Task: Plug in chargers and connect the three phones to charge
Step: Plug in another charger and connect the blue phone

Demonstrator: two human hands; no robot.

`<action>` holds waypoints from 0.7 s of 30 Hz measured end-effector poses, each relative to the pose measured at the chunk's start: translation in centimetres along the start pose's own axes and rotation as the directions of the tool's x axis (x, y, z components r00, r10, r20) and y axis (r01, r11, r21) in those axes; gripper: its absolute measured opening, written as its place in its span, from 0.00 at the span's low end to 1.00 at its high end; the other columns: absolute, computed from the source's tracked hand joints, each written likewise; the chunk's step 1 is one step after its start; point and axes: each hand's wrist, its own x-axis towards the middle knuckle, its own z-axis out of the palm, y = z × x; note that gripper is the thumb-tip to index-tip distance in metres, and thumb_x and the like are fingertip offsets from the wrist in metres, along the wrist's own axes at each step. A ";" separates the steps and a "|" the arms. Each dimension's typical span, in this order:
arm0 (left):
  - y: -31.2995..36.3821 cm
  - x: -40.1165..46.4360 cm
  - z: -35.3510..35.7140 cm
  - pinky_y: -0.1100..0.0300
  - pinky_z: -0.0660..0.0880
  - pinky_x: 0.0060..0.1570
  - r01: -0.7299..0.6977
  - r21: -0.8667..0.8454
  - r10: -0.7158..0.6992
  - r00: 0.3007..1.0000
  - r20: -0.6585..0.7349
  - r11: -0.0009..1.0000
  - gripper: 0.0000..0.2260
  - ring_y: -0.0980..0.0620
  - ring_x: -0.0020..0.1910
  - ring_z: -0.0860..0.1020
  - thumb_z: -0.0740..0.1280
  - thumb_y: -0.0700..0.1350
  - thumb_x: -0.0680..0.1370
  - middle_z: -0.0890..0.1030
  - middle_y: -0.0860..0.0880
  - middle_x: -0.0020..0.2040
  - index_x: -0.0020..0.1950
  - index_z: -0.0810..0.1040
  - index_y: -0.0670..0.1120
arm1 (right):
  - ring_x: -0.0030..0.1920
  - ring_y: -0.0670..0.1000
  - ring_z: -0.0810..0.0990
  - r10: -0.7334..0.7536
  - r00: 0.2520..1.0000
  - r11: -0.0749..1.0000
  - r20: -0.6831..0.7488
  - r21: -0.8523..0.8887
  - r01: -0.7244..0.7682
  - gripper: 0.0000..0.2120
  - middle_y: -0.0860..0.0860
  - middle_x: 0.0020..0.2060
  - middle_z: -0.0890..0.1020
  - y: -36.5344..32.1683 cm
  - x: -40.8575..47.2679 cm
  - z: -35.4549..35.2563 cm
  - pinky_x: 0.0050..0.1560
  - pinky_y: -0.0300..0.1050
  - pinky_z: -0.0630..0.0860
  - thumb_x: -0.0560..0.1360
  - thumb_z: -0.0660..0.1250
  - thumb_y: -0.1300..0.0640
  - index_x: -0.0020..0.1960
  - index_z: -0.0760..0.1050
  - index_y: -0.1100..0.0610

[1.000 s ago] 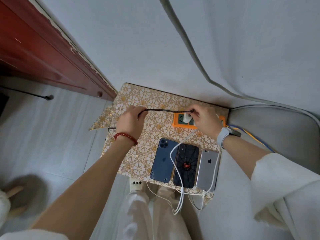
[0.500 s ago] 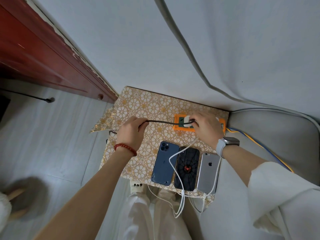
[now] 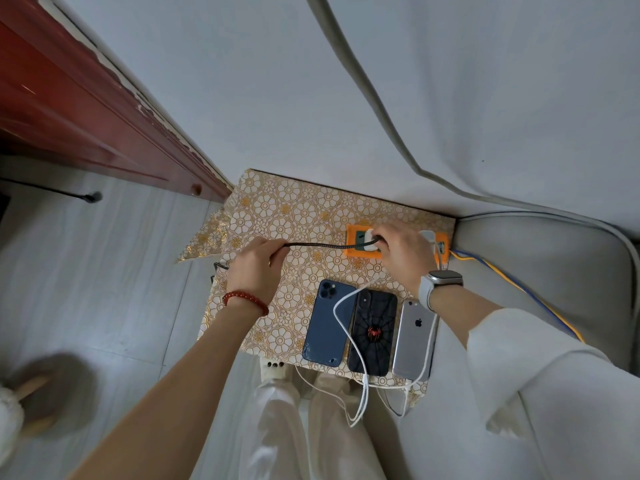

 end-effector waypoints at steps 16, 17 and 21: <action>-0.8 0.6 -0.4 0.55 0.74 0.39 -0.017 0.016 0.016 0.996 0.082 1.000 0.09 0.48 0.39 0.76 0.64 0.45 0.76 0.79 0.46 0.42 0.51 0.80 0.44 | 0.34 0.52 0.74 -0.065 0.996 0.988 -0.055 -0.141 0.057 0.02 0.52 0.41 0.81 0.1 0.1 -0.4 0.61 0.63 0.67 0.70 0.68 0.62 0.42 0.77 0.57; -0.9 0.5 -0.7 0.57 0.73 0.39 -0.029 0.028 0.026 0.994 0.103 0.999 0.08 0.49 0.39 0.75 0.64 0.45 0.76 0.78 0.48 0.41 0.50 0.80 0.44 | 0.34 0.51 0.72 -0.059 0.998 0.988 -0.037 -0.146 0.053 0.02 0.52 0.41 0.82 0.1 0.1 -0.4 0.62 0.61 0.66 0.71 0.66 0.61 0.43 0.77 0.57; -1.8 -0.2 -1.3 0.62 0.71 0.36 -0.031 0.076 0.008 0.959 0.285 0.997 0.08 0.53 0.39 0.76 0.63 0.50 0.76 0.78 0.51 0.41 0.46 0.79 0.47 | 0.46 0.58 0.78 0.068 0.998 0.994 0.008 -0.088 -0.067 0.07 0.54 0.48 0.82 -0.5 -0.2 -0.4 0.53 0.52 0.72 0.74 0.62 0.61 0.50 0.77 0.57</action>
